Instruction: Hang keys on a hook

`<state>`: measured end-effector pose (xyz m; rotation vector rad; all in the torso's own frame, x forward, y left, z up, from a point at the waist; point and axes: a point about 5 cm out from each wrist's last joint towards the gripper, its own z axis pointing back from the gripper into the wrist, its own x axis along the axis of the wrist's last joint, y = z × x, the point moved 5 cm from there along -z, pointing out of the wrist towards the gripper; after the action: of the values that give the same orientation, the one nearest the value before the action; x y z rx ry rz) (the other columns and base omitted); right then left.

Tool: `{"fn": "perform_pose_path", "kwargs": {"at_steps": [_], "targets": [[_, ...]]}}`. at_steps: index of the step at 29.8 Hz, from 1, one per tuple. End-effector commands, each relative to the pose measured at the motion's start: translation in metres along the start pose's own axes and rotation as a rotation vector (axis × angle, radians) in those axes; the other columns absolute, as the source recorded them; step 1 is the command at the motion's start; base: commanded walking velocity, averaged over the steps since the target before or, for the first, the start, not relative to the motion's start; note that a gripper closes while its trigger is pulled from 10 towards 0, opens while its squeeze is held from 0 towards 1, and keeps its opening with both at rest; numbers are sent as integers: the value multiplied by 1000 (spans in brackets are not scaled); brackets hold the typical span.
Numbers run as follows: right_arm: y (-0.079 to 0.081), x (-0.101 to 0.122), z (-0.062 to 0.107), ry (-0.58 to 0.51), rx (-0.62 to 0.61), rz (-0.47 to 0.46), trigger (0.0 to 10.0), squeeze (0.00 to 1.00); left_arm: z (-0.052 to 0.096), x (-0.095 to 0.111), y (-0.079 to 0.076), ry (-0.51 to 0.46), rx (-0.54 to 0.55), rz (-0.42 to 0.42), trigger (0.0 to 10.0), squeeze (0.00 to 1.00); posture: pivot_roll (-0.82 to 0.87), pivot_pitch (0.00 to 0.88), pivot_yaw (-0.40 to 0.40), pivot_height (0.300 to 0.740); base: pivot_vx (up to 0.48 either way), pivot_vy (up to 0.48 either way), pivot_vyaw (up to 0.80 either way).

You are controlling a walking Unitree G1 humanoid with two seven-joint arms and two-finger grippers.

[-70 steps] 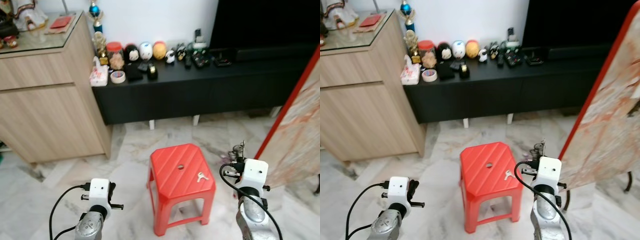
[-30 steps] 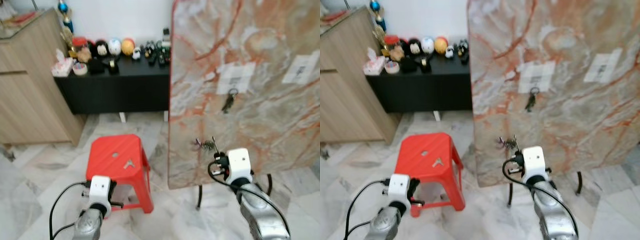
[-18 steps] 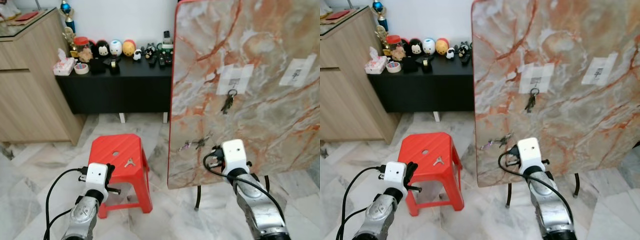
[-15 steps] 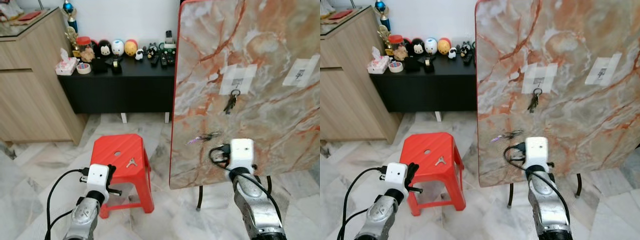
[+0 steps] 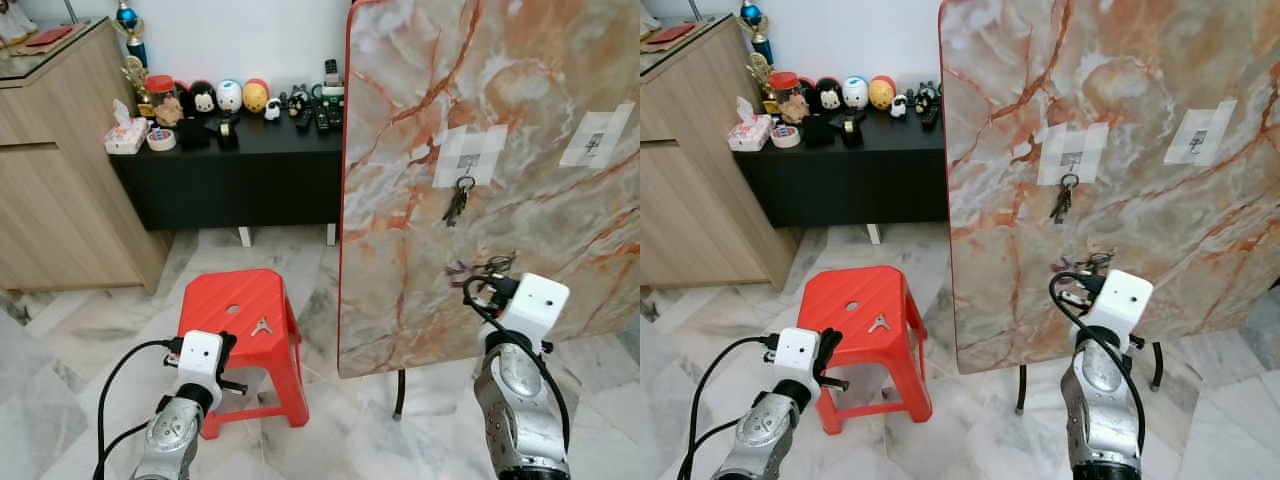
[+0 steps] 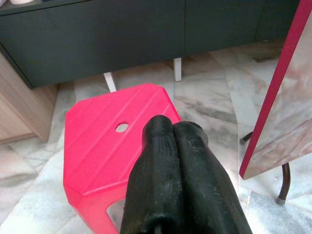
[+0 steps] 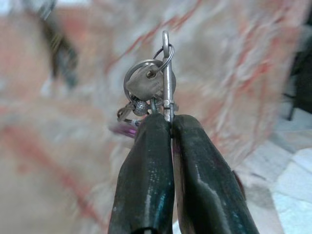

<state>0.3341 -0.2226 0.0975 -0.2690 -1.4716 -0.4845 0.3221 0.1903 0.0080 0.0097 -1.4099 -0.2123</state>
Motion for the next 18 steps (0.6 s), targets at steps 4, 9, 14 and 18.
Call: {"fn": "perform_pose_path", "kwargs": {"at_steps": [4, 9, 14, 18], "targets": [[-15, 17, 2, -75, -116, -56, 10000, 0, 1, -3, -4, 16, -18, -6, 10000, 0, -17, 0, 19, 740, 0, 0, 0], [-27, 12, 2, -47, -202, -80, 10000, 0, 1, -3, -3, 19, -18, -7, 10000, 0, -14, 0, 20, 740, 0, 0, 0], [-21, 5, -2, -7, -159, -136, 10000, 0, 1, -5, -3, 26, -18, -6, 10000, 0, -13, 0, 20, 740, 0, 0, 0], [-9, 0, -3, 22, -93, -142, 10000, 0, 1, -6, -4, 31, -18, -4, 10000, 0, -15, 9, 16, 740, 0, 0, 0]]}}
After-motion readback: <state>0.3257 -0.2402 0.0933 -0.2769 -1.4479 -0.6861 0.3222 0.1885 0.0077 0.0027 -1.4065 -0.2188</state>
